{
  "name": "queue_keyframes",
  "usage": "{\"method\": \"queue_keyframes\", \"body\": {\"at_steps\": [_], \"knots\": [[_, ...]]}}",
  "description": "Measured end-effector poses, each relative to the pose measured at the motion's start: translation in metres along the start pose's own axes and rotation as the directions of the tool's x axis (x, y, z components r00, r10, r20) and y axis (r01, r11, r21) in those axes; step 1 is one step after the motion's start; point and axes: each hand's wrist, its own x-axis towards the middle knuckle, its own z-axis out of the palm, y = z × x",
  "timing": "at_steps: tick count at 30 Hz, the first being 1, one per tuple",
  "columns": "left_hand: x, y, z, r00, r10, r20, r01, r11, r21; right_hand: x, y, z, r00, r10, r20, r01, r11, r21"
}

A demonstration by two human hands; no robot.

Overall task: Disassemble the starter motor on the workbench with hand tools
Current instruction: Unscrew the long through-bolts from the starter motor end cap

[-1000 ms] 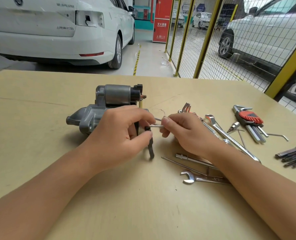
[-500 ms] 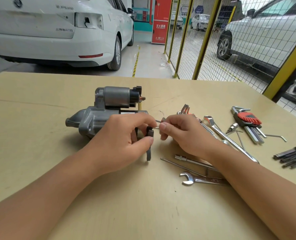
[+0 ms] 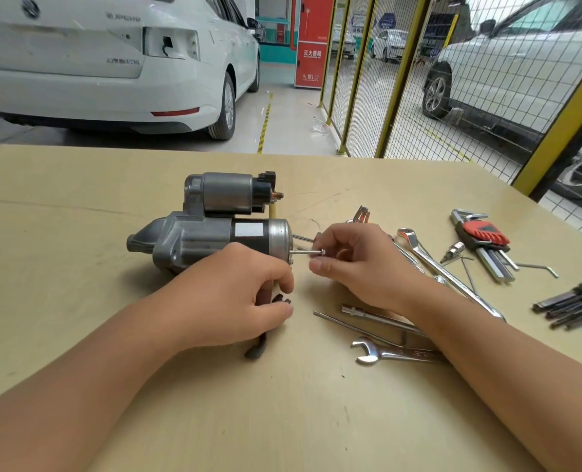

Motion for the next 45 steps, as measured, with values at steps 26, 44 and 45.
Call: {"method": "queue_keyframes", "body": {"at_steps": [26, 44, 45], "knots": [[-0.006, 0.0, -0.014, 0.962, 0.036, 0.271, -0.051, 0.997, 0.05, 0.002, 0.007, -0.002, 0.998, 0.04, 0.039, -0.045, 0.991, 0.127], [-0.006, -0.002, -0.013, 0.964, 0.046, 0.26, -0.053, 0.998, 0.02, 0.003, 0.009, -0.003, 0.998, 0.059, 0.029, -0.063, 0.984, 0.168], [-0.005, -0.001, -0.012, 0.97, 0.048, 0.239, -0.055, 0.998, 0.02, 0.003, 0.009, -0.004, 0.999, 0.032, 0.016, -0.034, 0.984, 0.174]]}}
